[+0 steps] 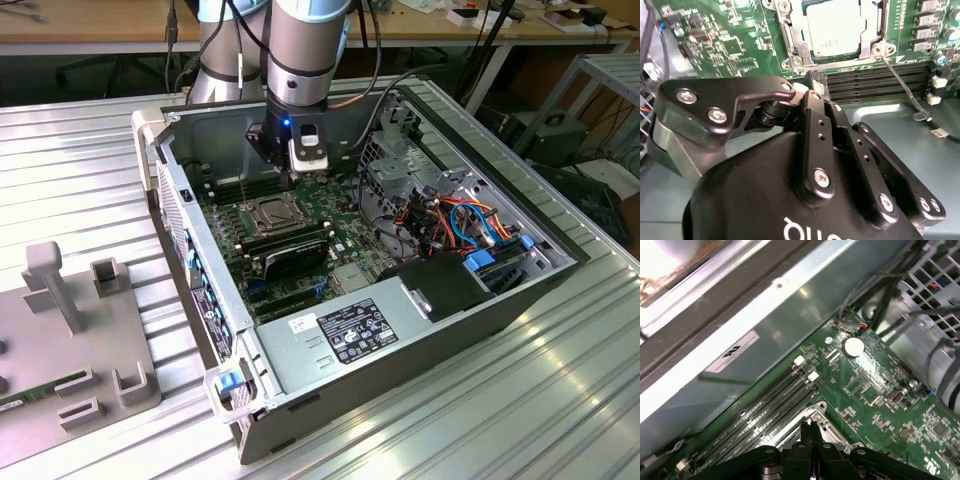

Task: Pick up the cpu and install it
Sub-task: 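Close the cpu cover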

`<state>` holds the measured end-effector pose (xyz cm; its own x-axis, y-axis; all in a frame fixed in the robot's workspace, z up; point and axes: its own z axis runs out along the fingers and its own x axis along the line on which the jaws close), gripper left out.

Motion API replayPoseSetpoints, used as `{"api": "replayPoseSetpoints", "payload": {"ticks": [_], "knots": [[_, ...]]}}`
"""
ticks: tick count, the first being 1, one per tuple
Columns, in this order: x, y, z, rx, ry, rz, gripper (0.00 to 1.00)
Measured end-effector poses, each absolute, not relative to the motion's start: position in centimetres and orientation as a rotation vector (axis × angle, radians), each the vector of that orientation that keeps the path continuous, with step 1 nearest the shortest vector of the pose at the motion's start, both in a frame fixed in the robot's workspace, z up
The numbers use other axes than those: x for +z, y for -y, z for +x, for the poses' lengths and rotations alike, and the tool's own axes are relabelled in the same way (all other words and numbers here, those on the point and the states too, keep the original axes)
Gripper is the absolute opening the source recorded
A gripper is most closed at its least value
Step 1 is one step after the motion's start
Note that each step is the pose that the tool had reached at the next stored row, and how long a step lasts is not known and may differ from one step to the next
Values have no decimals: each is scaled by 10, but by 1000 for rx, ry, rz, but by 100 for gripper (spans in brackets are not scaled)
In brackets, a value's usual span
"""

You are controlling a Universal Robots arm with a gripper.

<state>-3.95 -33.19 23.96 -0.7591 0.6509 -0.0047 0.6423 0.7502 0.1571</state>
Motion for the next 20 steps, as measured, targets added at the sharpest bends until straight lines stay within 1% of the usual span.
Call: {"api": "replayPoseSetpoints", "payload": {"ticks": [3,7,10,12,20], "knots": [[240,332,-40,228,-2923,968,11],[239,332,-40,214,-2959,861,11],[240,332,-40,188,-2982,780,11],[240,332,-40,150,-3001,701,11],[239,332,-40,132,-3054,451,11]]}}
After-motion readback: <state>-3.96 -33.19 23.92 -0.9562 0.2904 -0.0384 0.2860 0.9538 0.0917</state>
